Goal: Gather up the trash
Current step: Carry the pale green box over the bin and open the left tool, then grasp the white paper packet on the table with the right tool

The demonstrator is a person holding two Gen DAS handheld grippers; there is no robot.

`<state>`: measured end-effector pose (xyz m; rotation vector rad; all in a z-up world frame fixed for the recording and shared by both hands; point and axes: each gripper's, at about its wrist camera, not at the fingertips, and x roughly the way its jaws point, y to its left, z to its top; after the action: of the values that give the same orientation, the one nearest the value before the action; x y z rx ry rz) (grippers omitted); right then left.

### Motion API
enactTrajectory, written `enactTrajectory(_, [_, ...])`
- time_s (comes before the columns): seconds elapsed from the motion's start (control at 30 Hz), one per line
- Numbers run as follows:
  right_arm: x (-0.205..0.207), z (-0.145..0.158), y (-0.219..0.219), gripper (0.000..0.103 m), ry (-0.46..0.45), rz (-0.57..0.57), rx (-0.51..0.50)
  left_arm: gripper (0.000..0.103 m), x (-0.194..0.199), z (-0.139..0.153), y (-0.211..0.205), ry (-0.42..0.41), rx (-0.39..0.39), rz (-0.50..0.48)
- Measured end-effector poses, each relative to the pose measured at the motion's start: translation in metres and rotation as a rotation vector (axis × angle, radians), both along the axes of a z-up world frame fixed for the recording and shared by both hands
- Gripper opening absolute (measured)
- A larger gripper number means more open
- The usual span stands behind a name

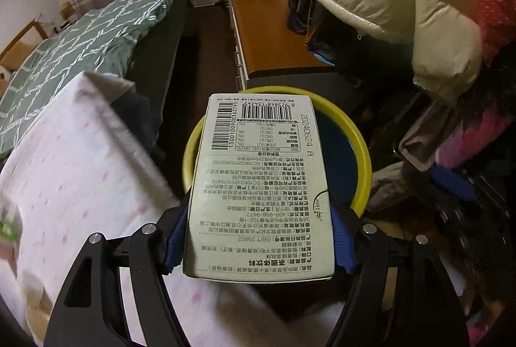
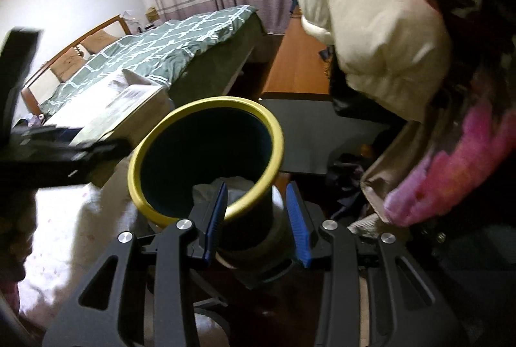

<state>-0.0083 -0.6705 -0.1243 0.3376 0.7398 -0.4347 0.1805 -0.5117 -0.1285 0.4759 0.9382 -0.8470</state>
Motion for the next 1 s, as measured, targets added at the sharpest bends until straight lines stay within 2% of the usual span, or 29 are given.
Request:
enactTrajectory(0.1, [-0.005, 0.0, 0.0, 0.038, 0.01, -0.01, -0.001, 0.087, 0.007, -0.002, -0.013, 0.006, -0.019, 0.017])
enactTrajectory(0.17, [-0.005, 0.001, 0.002, 0.041, 0.016, -0.012, -0.009, 0.09, 0.008, 0.004, -0.009, 0.011, -0.04, 0.03])
enactTrajectory(0.33, [0.002, 0.004, 0.015, 0.041, 0.016, 0.022, -0.02, 0.093, 0.002, 0.036, 0.049, 0.016, -0.126, 0.074])
enactTrajectory(0.5, [0.021, 0.008, 0.045, 0.041, 0.014, 0.108, -0.026, 0.098, -0.008, 0.077, 0.154, -0.037, -0.22, 0.185])
enactTrajectory(0.7, [0.051, 0.012, 0.113, 0.041, 0.028, 0.285, -0.041, 0.098, -0.027, 0.111, 0.291, -0.164, -0.256, 0.377])
enactTrajectory(0.8, [0.071, 0.017, 0.16, 0.041, 0.031, 0.401, -0.048, 0.098, -0.037, 0.12, 0.351, -0.217, -0.26, 0.476])
enactTrajectory(1.0, [0.098, 0.032, 0.254, 0.041, 0.005, 0.635, -0.035, 0.098, -0.05, 0.121, 0.441, -0.258, -0.284, 0.626])
